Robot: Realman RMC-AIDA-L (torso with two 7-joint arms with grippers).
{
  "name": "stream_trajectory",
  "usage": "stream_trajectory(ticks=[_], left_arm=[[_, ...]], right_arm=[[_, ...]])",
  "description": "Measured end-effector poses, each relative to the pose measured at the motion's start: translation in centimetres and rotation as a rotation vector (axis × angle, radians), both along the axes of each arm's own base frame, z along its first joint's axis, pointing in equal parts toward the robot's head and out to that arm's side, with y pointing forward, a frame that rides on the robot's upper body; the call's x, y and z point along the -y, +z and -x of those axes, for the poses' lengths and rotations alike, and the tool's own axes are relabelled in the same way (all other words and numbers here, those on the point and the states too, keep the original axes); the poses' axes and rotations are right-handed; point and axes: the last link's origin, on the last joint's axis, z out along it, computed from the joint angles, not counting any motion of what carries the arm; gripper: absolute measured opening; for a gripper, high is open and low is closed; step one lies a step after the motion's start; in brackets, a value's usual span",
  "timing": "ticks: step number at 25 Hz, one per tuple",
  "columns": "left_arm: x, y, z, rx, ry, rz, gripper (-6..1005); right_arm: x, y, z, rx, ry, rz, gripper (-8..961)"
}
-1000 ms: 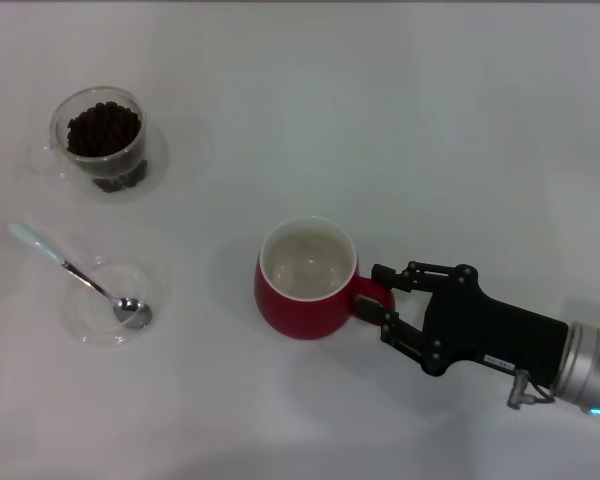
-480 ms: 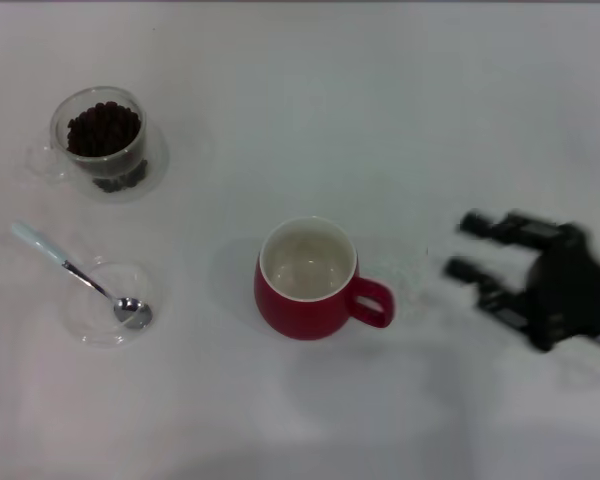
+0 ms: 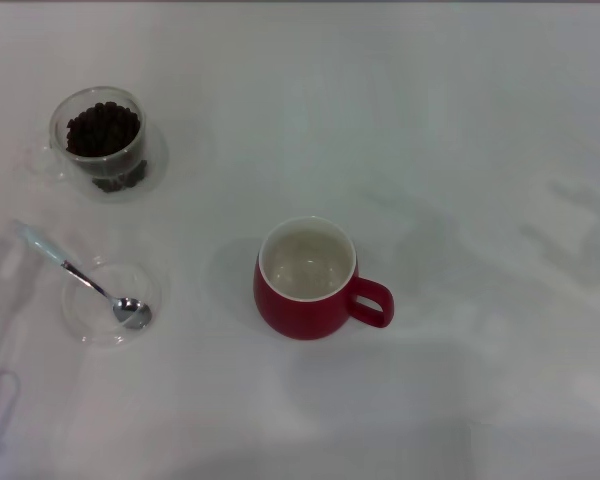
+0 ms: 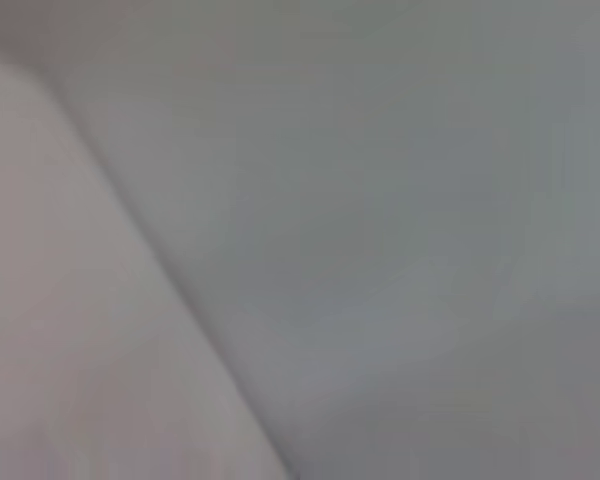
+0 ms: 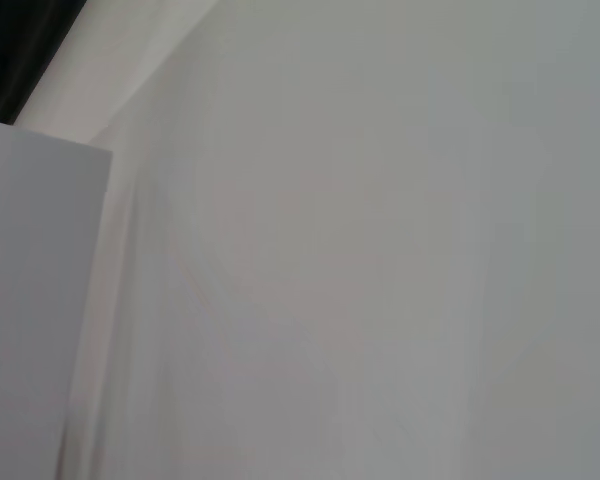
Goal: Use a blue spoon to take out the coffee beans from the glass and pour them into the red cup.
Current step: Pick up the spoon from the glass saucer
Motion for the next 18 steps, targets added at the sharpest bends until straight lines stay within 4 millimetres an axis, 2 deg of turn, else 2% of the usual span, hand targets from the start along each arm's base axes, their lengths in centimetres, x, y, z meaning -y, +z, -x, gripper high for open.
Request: stream_trajectory(ticks=[8,12,18], left_arm=[[-0.6,-1.2,0.2,0.127,0.049,0.119,861],[-0.7,-1.4,0.6,0.151,0.083,0.159,861],[-1.8,-1.5,0.4,0.128,0.044,0.239,847]], right_arm=[[-0.1,0.7,-0.5,0.013,-0.022,-0.034,707],[0.2,0.7,-0.7,0.008,-0.035,-0.039,706],[0.4,0.4,-0.6,-0.002,-0.037,-0.039,706]])
